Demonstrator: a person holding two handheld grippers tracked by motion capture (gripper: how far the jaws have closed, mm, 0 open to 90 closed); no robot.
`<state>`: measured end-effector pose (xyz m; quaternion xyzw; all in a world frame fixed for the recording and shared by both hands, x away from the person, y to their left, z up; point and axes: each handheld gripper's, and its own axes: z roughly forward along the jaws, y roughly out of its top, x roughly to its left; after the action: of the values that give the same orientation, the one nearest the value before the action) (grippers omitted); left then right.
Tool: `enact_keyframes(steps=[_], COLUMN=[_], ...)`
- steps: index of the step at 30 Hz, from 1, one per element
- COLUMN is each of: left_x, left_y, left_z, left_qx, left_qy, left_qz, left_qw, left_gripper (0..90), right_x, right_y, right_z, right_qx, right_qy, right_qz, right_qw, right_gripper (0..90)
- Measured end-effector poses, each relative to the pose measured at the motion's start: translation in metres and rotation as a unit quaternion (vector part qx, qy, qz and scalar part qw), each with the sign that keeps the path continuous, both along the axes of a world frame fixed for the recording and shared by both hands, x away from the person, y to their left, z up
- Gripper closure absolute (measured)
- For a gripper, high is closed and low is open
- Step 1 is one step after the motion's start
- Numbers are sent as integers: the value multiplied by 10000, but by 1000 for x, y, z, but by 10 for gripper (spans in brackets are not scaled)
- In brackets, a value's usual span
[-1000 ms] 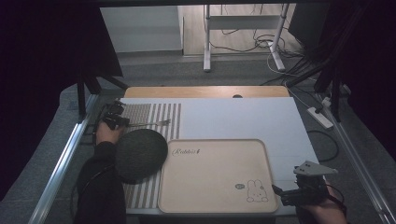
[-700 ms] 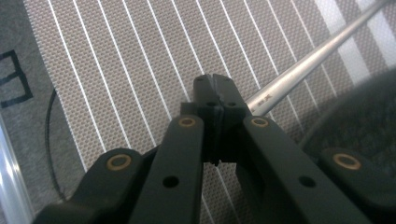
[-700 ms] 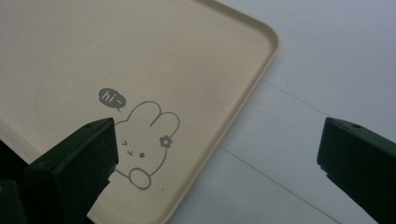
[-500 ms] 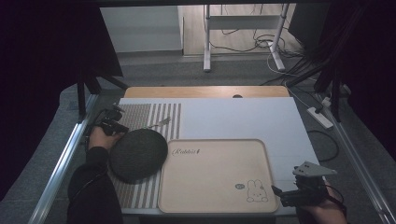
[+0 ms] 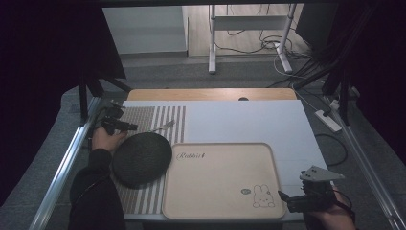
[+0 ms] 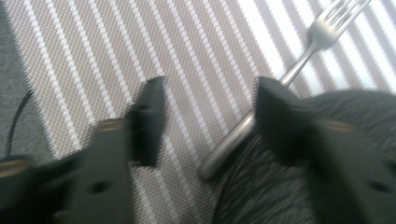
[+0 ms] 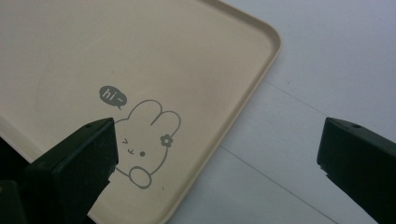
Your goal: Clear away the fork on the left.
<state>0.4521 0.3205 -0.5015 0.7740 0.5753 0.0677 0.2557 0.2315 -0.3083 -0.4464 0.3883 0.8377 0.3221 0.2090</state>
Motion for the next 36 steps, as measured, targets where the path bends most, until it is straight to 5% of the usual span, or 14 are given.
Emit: enact_keyframes(steps=[5, 10, 16, 20, 26, 32, 36], left_x=[9, 19, 30, 36, 42, 46, 45], left_y=[-18, -39, -65, -75, -81, -82, -73], left_z=[1, -2, -8, -13, -24, -25, -21], left_qx=[1, -52, 282, 645, 831, 962, 904], left_qy=[-45, 101, 249, 231, 473, 461, 248], left_qz=[-151, -661, -1004, -913, -976, -1079, -1208], left_qw=[9999, 9977, 9942, 9935, 9906, 9884, 9882], left_gripper=[173, 0, 0, 0, 0, 20, 187], right_x=[0, 0, 0, 0, 0, 0, 0], right_y=[0, 0, 0, 0, 0, 0, 1], right_z=[0, 0, 0, 0, 0, 0, 0], right_qx=[-12, -16, -18, -22, -16, -29, -31], right_qy=[-7, -6, -4, -1, -1, 0, -2], right_qz=[30, 47, 52, 57, 58, 53, 59], right_qw=[10000, 10000, 10000, 10000, 10000, 10000, 10000], right_gripper=[0, 0, 0, 0, 0, 0, 0])
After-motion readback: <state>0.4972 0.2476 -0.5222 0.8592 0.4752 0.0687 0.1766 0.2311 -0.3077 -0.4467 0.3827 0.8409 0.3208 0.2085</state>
